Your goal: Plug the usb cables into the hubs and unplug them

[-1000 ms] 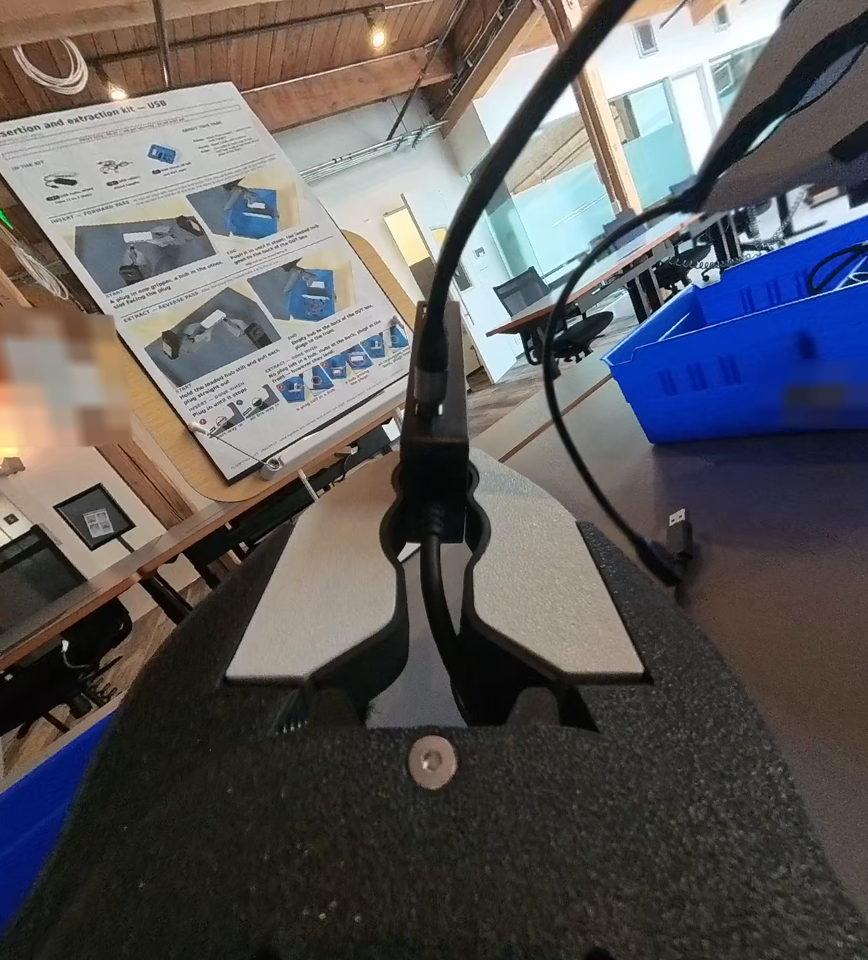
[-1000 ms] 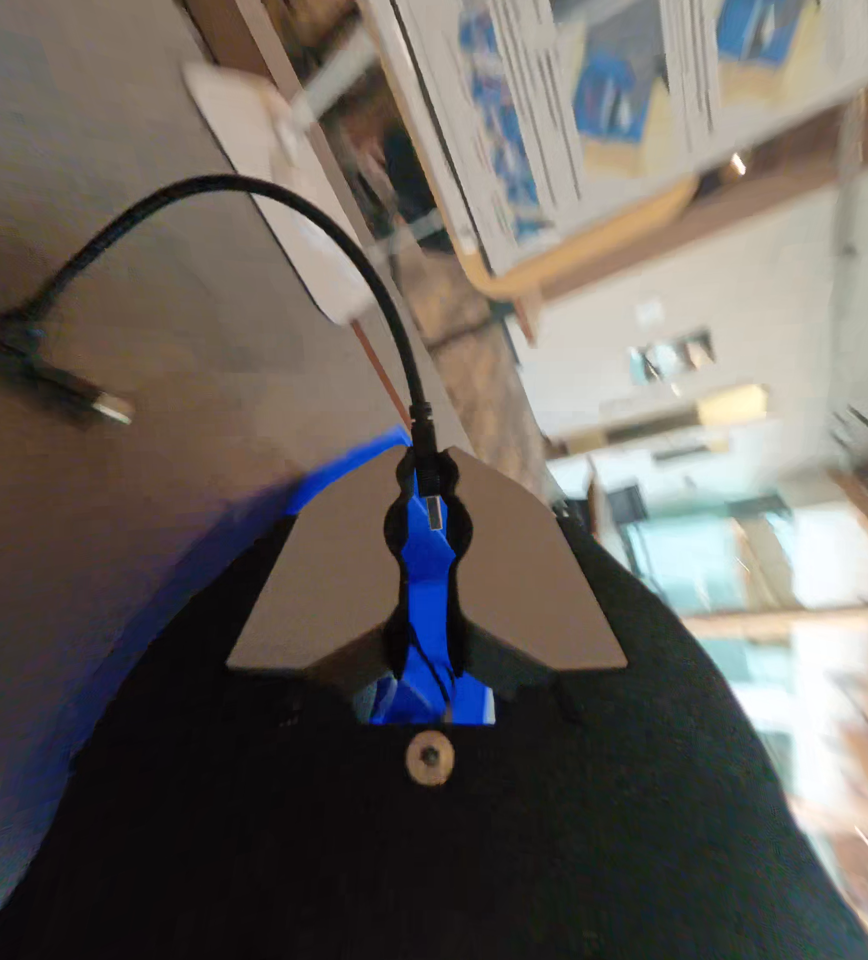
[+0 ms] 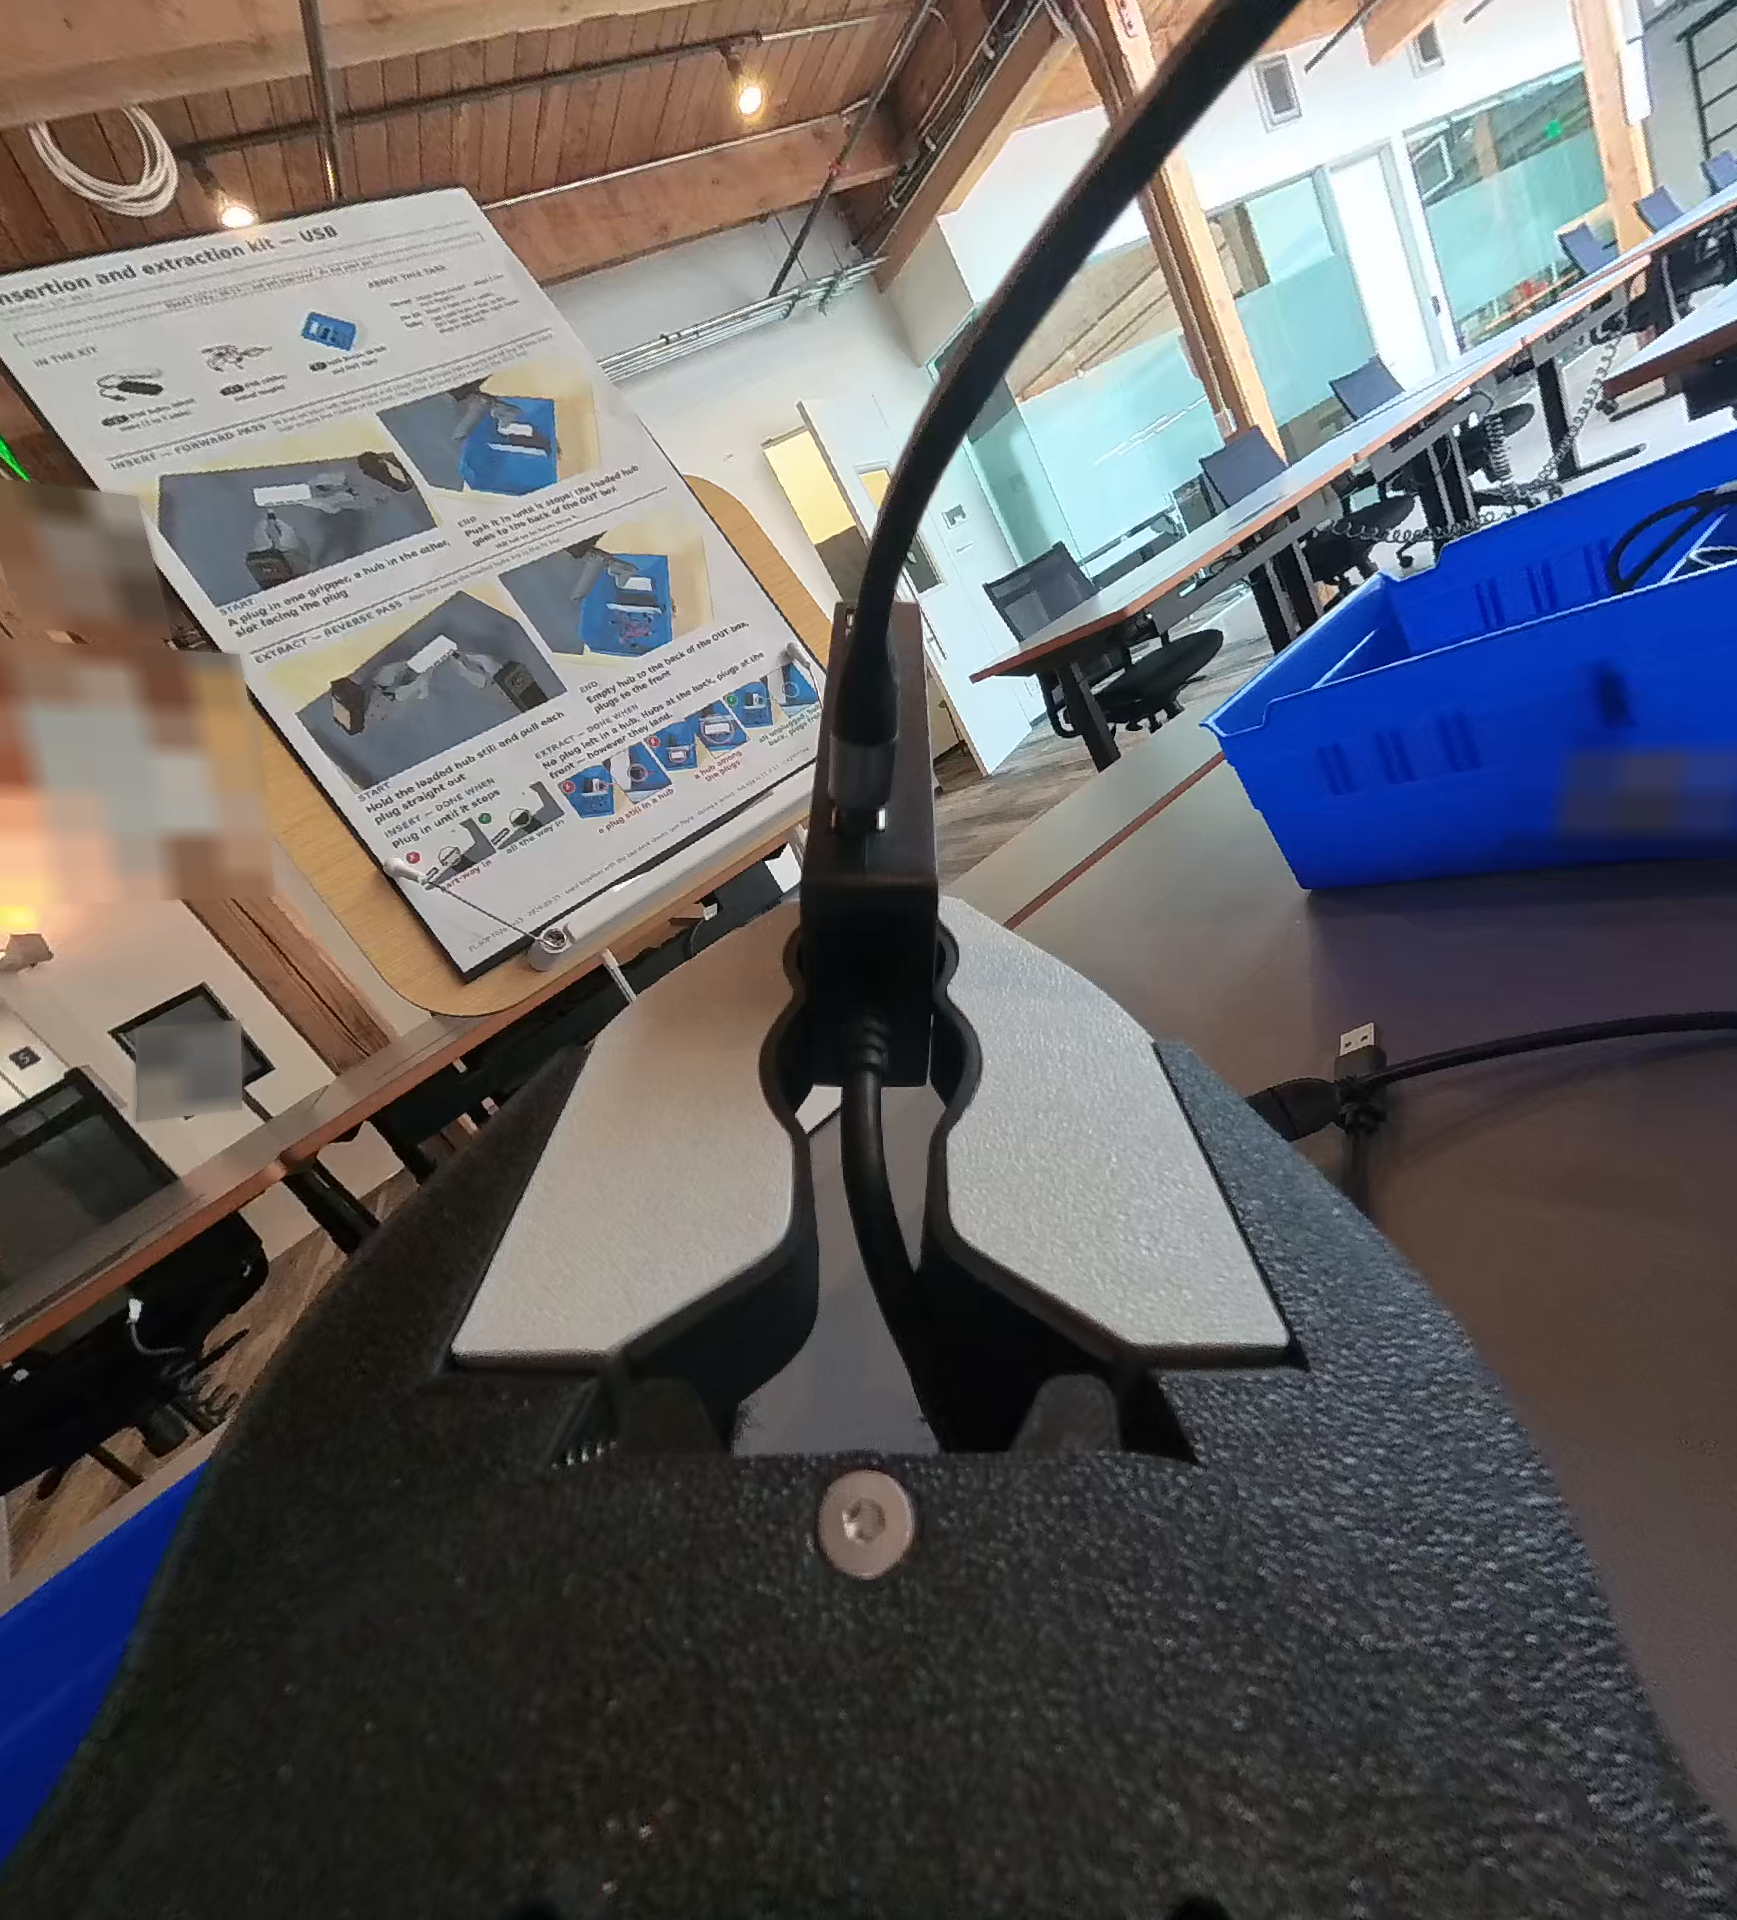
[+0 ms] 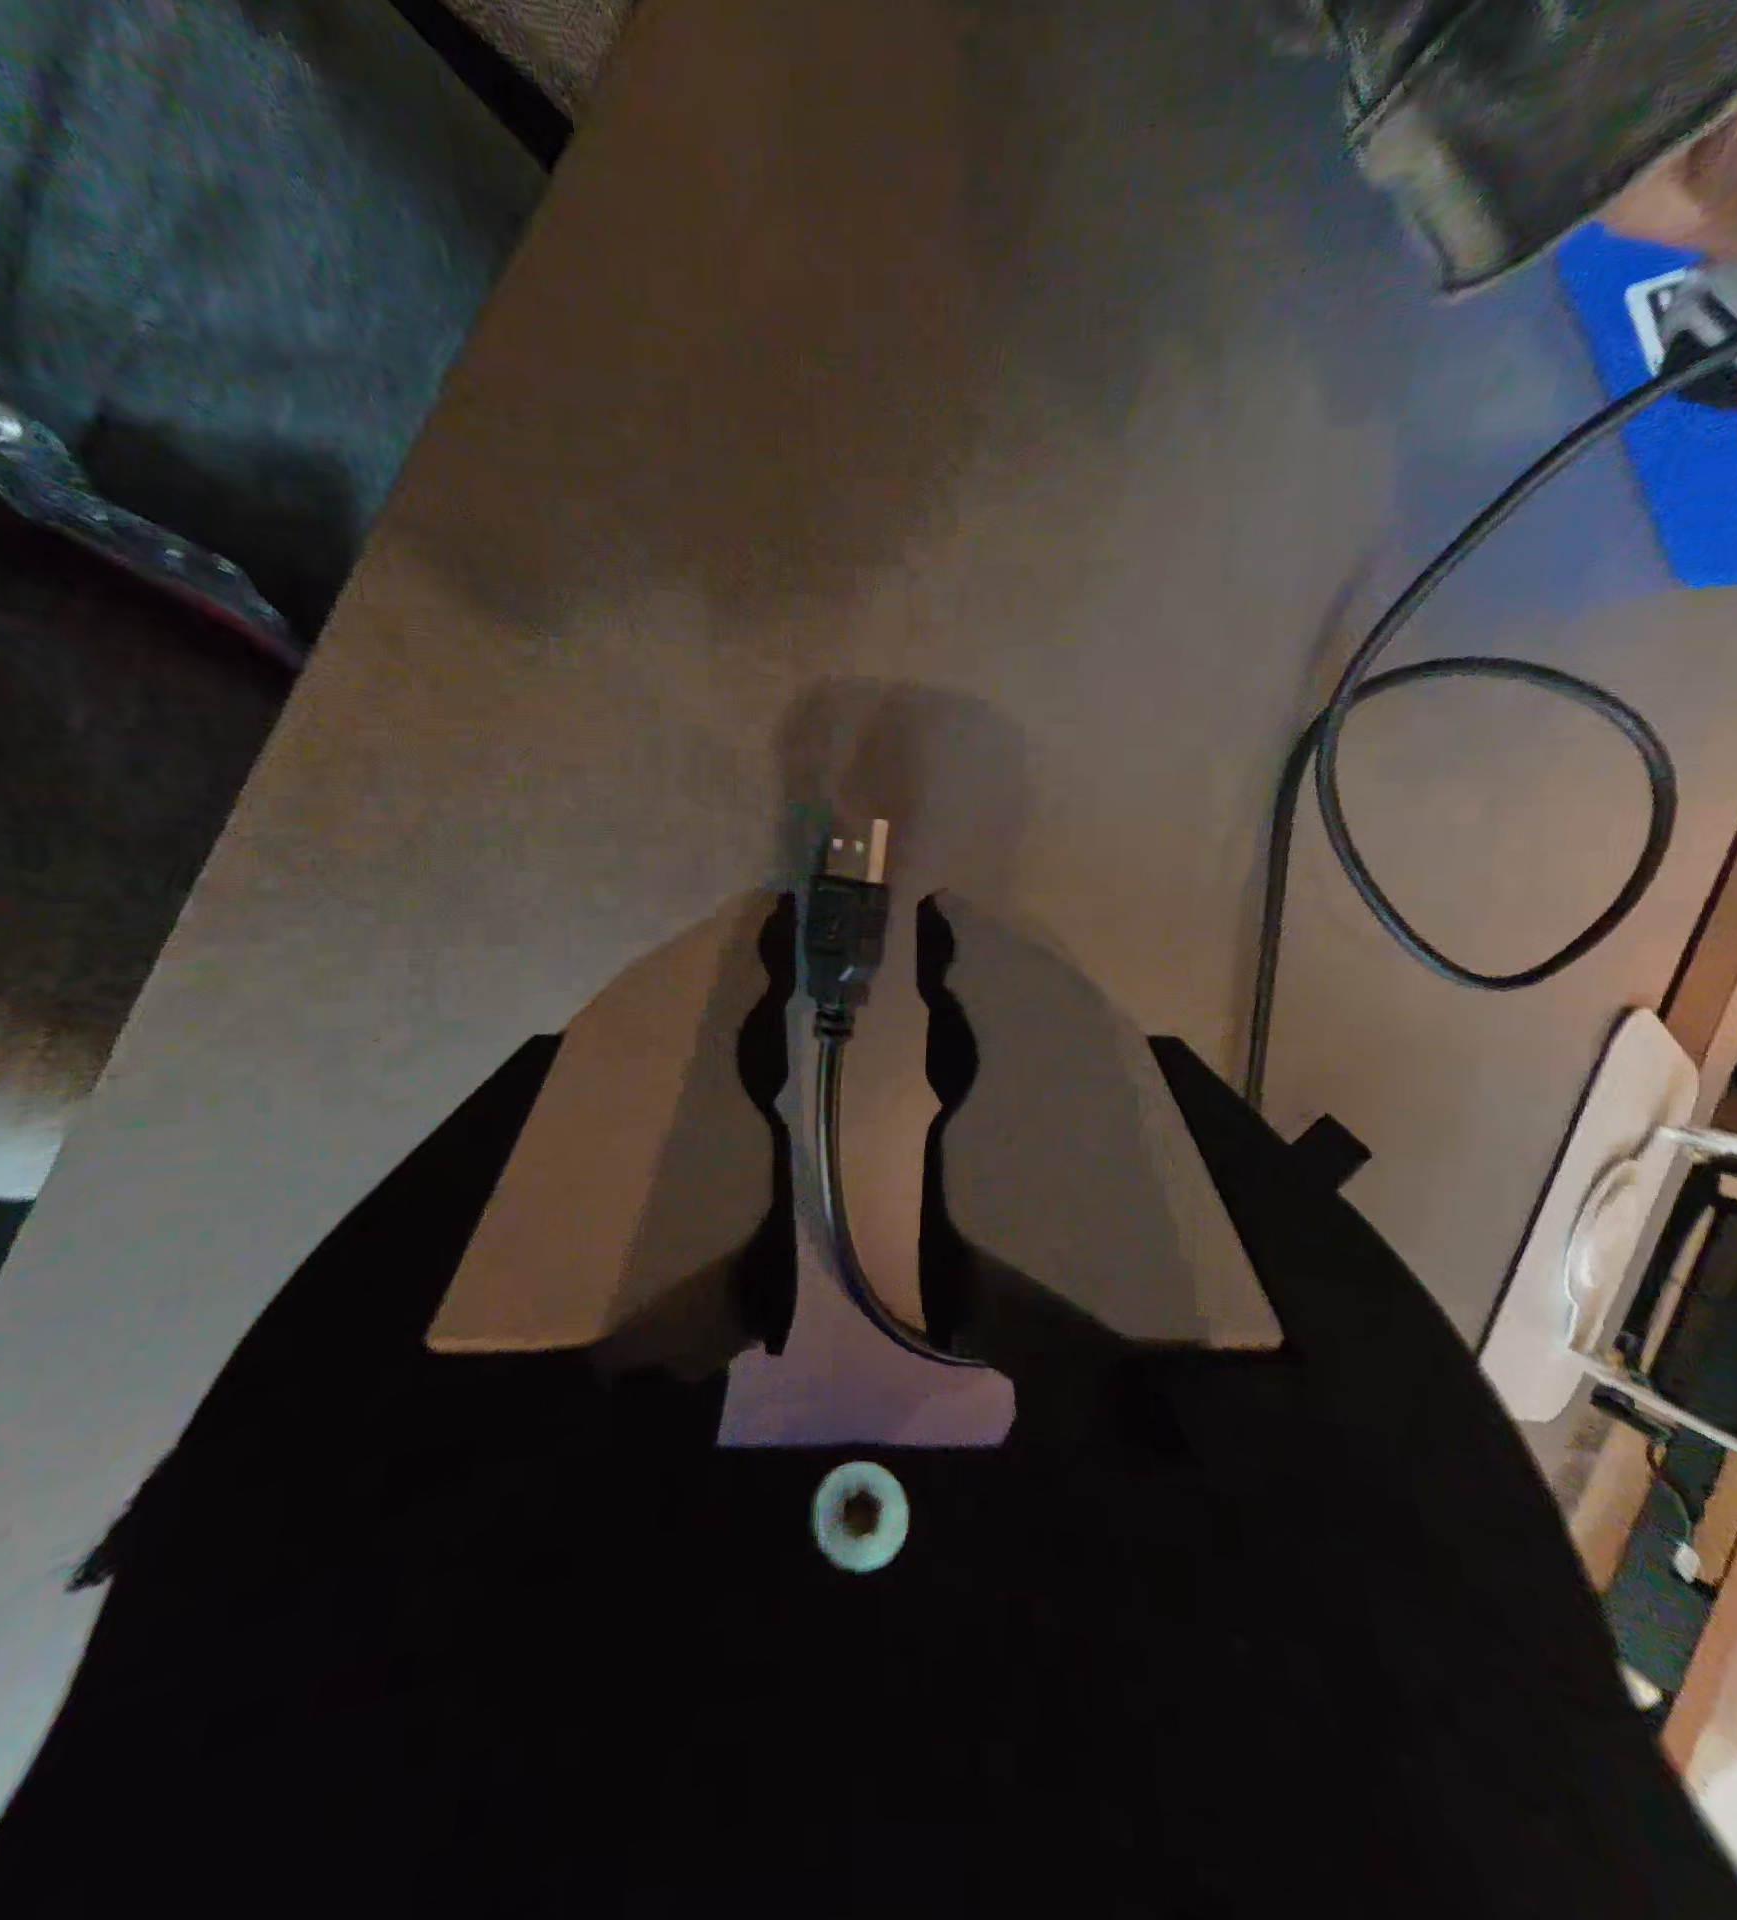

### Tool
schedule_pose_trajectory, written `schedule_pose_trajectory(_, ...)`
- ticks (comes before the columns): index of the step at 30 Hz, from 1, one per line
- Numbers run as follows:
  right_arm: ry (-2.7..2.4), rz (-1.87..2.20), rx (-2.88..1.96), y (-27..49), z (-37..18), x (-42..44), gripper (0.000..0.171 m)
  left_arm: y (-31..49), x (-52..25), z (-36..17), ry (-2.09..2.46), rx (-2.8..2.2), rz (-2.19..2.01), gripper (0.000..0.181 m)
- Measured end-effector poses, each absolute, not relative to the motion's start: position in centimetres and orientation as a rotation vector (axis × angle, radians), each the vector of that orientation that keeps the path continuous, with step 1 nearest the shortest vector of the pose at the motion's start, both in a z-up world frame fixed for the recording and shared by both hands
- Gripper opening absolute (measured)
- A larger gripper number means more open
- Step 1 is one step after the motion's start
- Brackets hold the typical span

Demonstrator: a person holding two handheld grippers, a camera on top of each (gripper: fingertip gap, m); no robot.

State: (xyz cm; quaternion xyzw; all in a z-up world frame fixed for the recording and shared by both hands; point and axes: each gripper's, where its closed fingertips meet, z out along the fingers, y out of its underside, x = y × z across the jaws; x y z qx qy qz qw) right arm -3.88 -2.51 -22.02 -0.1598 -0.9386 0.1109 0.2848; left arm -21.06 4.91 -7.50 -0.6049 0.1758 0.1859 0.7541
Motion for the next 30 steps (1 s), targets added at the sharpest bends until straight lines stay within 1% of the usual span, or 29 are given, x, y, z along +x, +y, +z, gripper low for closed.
schedule_pose_trajectory(4, -2.453, 0.3, -0.53, -1.6, -23.2, -4.0, 0.027, 5.0, -20.6, -7.6, 0.4, -1.319, 0.4, 0.018)
schedule_pose_trajectory(7, -2.426, 0.343, -0.53, -1.6, -23.6, -4.2, 0.016, 5.2, -20.3, -7.8, 0.421, -1.321, 0.413, 0.018)
schedule_pose_trajectory(13, -2.393, 0.512, -0.618, -1.6, -23.4, -4.9, 0.011, 5.2, -20.2, -8.0, 0.432, -1.324, 0.416, 0.018)
schedule_pose_trajectory(16, -2.411, 0.564, -0.638, -1.2, -23.5, -5.1, 0.011, 5.3, -20.0, -8.0, 0.442, -1.322, 0.416, 0.018)
schedule_pose_trajectory(22, -2.438, 0.535, -0.613, -0.9, -23.5, -5.6, 0.011, 5.3, -20.0, -8.1, 0.45, -1.322, 0.419, 0.018)
schedule_pose_trajectory(30, -2.192, 0.618, -0.66, -0.2, -21.8, -7.3, 0.01, 5.5, -19.9, -8.5, 0.467, -1.333, 0.444, 0.018)
